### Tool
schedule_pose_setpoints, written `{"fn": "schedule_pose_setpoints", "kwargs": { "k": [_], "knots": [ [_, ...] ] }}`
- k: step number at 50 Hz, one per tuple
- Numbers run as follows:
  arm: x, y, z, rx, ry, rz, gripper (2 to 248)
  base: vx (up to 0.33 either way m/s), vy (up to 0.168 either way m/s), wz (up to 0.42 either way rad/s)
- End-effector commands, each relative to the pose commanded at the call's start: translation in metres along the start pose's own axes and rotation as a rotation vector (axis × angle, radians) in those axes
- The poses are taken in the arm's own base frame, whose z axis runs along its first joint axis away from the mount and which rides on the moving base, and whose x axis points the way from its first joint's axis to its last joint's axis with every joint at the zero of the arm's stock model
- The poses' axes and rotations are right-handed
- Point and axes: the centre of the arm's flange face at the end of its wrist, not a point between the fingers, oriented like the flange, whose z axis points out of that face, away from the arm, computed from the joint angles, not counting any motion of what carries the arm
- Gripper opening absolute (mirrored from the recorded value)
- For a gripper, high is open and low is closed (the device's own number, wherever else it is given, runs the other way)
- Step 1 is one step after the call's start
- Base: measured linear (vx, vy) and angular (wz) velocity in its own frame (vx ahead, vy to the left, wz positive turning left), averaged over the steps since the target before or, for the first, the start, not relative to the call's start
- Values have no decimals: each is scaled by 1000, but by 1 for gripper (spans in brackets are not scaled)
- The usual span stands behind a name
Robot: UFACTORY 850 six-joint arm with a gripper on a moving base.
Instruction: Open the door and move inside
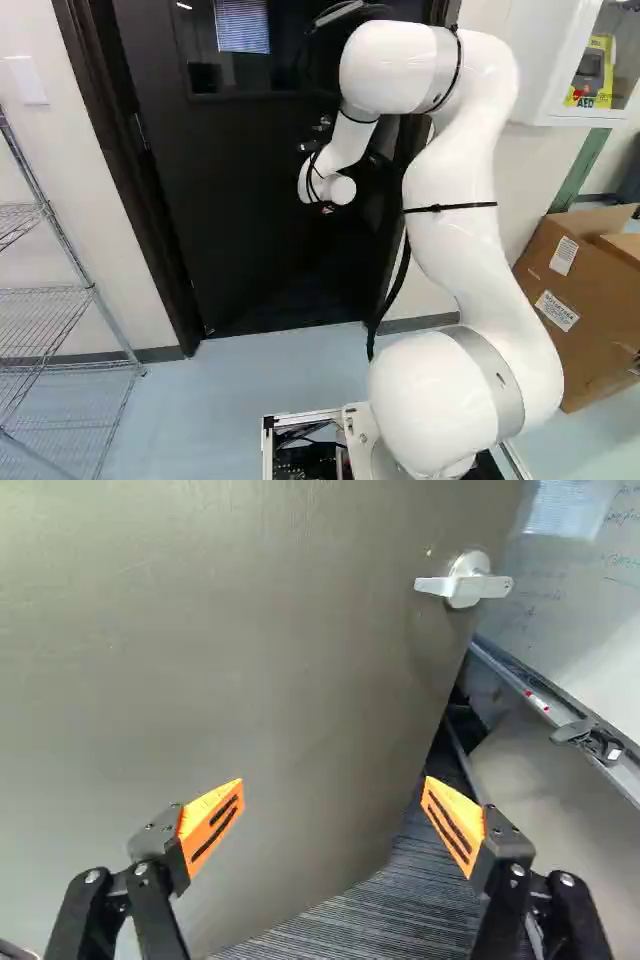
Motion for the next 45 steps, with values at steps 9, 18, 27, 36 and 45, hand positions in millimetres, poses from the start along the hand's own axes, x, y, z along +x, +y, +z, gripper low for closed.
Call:
{"fn": "schedule_pose_setpoints", "kwargs": {
  "k": [9,18,27,36,45],
  "knots": [
    [-1,-3,-18,3,-13,1,247,0,0,0],
    [-2,-6,-36,6,-25,1,247,0,0,0],
    [-4,-9,-54,10,-36,1,247,0,0,0],
    [-5,-12,-72,13,-46,1,247,0,0,0],
    [-7,-12,-91,10,-56,3,247,0,0,0]
  ]
}}
